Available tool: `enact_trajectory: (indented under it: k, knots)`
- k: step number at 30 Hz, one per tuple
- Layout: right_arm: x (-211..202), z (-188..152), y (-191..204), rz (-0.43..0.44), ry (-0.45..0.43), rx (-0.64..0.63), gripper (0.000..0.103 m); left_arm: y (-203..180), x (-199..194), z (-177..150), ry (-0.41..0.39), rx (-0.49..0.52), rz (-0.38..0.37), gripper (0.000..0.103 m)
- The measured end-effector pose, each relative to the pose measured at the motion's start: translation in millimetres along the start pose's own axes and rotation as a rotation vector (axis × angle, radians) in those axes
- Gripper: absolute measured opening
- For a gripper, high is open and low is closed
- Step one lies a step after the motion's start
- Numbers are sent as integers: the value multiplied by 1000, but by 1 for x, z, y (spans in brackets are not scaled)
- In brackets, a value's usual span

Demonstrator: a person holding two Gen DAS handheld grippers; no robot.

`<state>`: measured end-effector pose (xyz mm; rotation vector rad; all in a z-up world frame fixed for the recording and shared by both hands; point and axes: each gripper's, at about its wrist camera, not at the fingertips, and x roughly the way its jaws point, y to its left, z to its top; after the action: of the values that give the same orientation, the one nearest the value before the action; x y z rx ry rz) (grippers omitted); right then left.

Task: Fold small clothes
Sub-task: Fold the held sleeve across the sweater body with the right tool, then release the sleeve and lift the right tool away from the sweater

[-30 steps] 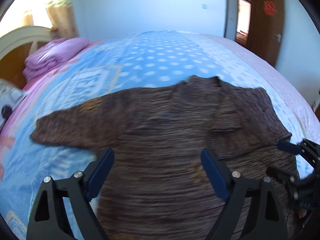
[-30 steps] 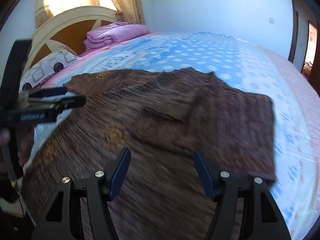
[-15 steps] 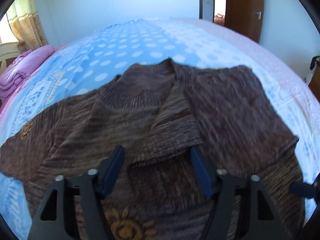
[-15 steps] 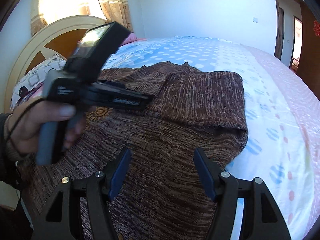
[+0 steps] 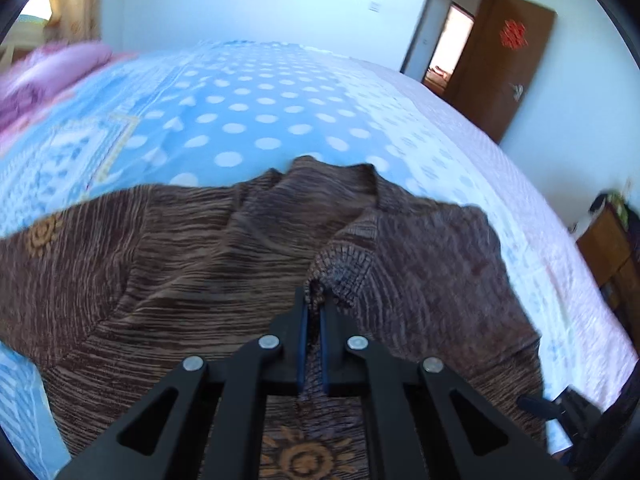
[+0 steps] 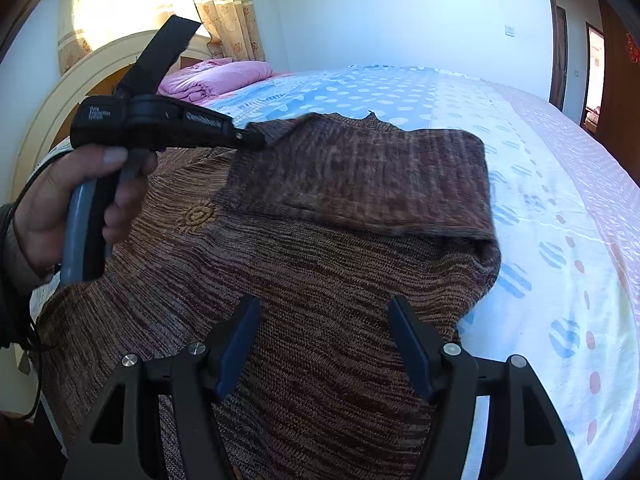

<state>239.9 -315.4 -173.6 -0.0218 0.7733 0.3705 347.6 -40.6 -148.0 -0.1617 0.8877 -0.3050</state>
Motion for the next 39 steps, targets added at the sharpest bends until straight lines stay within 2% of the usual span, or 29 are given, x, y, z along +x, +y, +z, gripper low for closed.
enact_trajectory:
  k: [2,4,5,6,8,9,11,14,16,17,18,19,20,21,22,23,24,25,26,27,30,33,36,39]
  knots:
    - [1,-1,-1,3,3,1,68,9,12,2,48,-32,-43,8]
    - [3,0,-3,16,5,-3,70,16,24,2,81,-56,-26,8]
    - [3,0,-3,17,6,-5,71,20,30,2,106,-81,-21,16]
    - [3,0,-3,16,6,-6,71,24,34,2,125,-102,-11,30]
    - [3,-1,-3,14,6,-8,71,35,32,0,104,-177,-18,38]
    - [5,0,-4,13,7,-9,72,39,31,0,98,-199,-3,42]
    - [6,-1,-5,13,10,-12,72,48,21,3,52,-244,119,44]
    - [5,-2,-6,17,9,-14,73,41,10,0,26,-202,154,56]
    - [4,-3,-9,24,7,-9,74,25,-1,-7,-12,-159,161,69]
    - [5,-3,-9,25,8,-7,74,17,-3,-11,-16,-136,159,82]
    - [5,-4,-13,25,8,-9,74,5,-4,-17,-6,-99,164,87]
    - [5,-4,-13,23,8,-11,74,-5,-5,-23,0,-64,167,86]
    - [6,-4,-13,20,8,-13,74,-13,-2,-28,6,-27,157,82]
    - [6,-5,-13,18,8,-16,74,-26,3,-36,23,32,151,67]
    - [6,-5,-13,16,8,-18,74,-30,6,-35,38,62,149,58]
    - [6,-4,-12,15,9,-19,74,-35,12,-40,71,99,146,43]
    - [6,-4,-12,14,9,-20,74,-34,12,-42,92,107,136,32]
    - [6,-4,-12,13,9,-21,74,-36,15,-46,85,114,139,32]
    - [5,-5,-12,13,8,-21,74,-36,12,-47,66,127,137,27]
    - [5,-5,-12,13,8,-21,74,-36,12,-47,60,140,128,7]
    - [3,-5,-15,30,1,-13,74,-31,0,-45,32,124,99,7]
    - [-12,0,-32,103,-41,50,74,-28,-9,-45,28,139,77,8]
    - [-37,24,-48,69,-133,93,74,-34,1,-49,34,163,104,10]
    - [-37,59,-55,94,-140,103,78,-37,14,-50,20,189,148,15]
